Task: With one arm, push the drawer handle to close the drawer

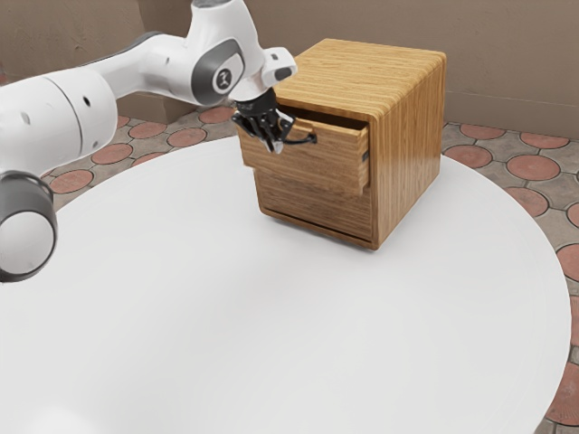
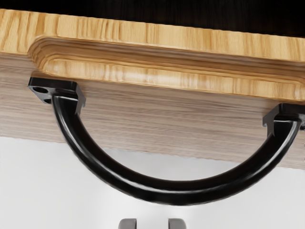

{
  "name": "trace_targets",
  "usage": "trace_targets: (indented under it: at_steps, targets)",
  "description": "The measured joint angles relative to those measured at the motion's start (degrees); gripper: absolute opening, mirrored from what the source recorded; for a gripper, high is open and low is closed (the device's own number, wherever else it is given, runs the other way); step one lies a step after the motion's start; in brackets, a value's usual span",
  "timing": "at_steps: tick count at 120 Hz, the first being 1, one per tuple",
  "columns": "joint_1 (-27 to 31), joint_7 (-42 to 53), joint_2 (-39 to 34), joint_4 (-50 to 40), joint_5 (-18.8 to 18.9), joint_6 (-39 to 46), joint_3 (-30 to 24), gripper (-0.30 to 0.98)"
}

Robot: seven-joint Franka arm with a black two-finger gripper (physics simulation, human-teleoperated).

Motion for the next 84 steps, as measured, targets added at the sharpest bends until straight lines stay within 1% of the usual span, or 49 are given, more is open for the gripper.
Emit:
trace_targets:
  at_steps: [11, 33, 61, 67, 76, 80, 84]
  targets:
    - [0.26, 0.50, 2.47, 2.84, 0.53, 1.42, -0.66, -0.01]
    - [0.59, 1.78, 5.05, 5.28, 1.16, 5.33, -0.84, -0.01]
    - [0.70, 3.32, 5.80, 4.58, 1.45, 10.11, -1.33, 0.00]
    - [0.80, 3.18, 0.46, -3.68, -0.02, 10.68, -1.12, 0.04]
    - [0.84, 2.27, -12.89, -20.27, -1.71, 9.88, -0.85, 0.13]
    - [0.82, 1.60, -18.71, -25.41, -2.27, 8.10, -0.81, 0.17]
    - [0.79, 0.93, -23.13, -28.61, -2.89, 5.65, -0.75, 0.24]
